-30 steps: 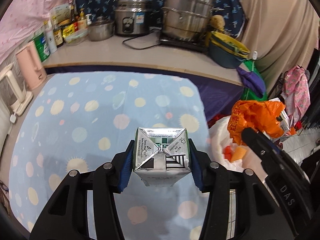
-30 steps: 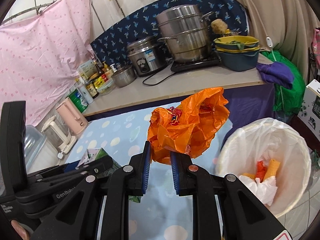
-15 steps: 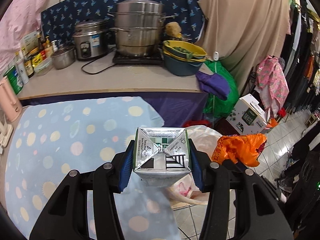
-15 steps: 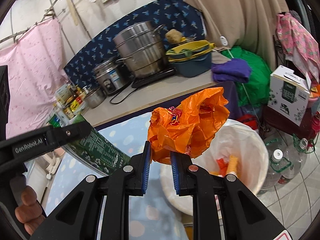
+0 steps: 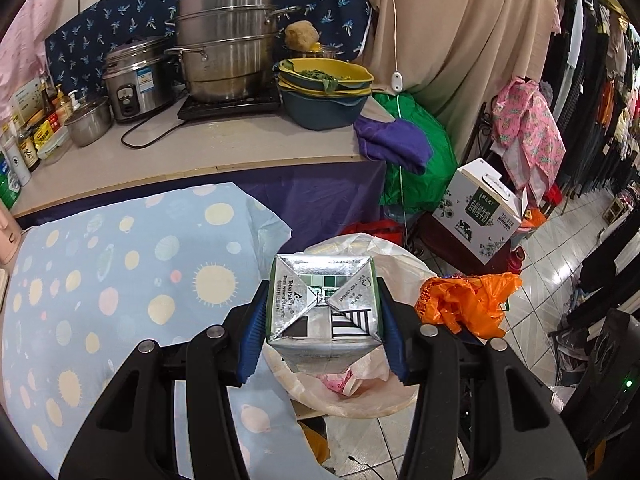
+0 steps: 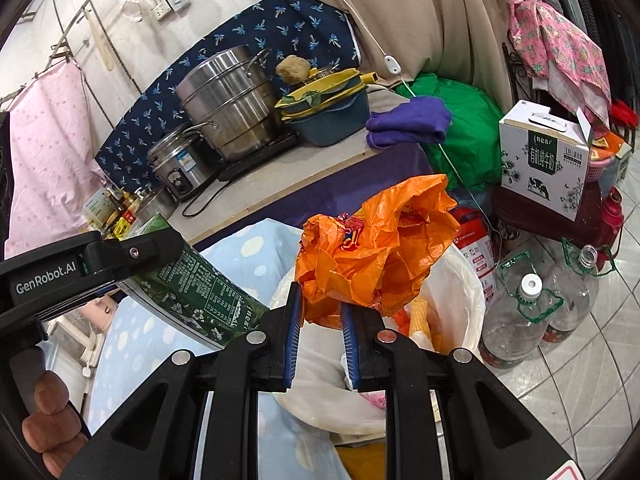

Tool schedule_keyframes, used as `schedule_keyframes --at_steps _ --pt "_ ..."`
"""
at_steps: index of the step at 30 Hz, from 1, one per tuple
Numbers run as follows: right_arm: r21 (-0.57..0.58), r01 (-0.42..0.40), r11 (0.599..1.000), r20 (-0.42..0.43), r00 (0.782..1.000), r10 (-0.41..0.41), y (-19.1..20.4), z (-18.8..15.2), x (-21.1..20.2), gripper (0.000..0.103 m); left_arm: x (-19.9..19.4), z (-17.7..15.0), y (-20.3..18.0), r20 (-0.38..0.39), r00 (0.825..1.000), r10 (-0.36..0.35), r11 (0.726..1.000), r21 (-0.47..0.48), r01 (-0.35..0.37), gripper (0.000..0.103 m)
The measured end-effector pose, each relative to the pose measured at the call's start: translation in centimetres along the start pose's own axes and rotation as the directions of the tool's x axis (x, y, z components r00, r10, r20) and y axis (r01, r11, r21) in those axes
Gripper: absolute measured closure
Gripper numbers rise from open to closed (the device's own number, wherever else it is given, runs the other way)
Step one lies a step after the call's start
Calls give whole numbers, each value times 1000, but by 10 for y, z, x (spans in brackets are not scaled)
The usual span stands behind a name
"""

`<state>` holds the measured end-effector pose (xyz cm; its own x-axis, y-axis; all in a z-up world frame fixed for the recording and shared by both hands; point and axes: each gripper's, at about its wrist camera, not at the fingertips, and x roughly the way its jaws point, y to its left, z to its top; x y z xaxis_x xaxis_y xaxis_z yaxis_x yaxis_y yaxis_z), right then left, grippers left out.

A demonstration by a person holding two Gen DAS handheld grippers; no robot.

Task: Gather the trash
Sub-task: 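Lift and carry the milk carton and orange wrapper over the white bin, then open both tools to drop the carton and wrapper into the bin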

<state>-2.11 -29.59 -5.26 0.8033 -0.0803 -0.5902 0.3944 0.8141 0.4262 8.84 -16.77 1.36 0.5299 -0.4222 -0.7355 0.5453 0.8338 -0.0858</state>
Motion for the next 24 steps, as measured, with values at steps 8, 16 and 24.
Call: schedule_keyframes --at_steps 8,16,24 --pt "22 10 1000 -6 1000 -10 -9 2 6 80 13 -3 -8 -19 1000 7 1000 10 -7 55" --pt "20 16 1000 9 1000 -16 -7 7 8 74 20 -2 -11 -12 1000 7 1000 5 -7 54" --pt "21 10 1000 43 999 -11 -3 12 -1 59 15 1 -15 39 999 28 1000 13 -28 40"
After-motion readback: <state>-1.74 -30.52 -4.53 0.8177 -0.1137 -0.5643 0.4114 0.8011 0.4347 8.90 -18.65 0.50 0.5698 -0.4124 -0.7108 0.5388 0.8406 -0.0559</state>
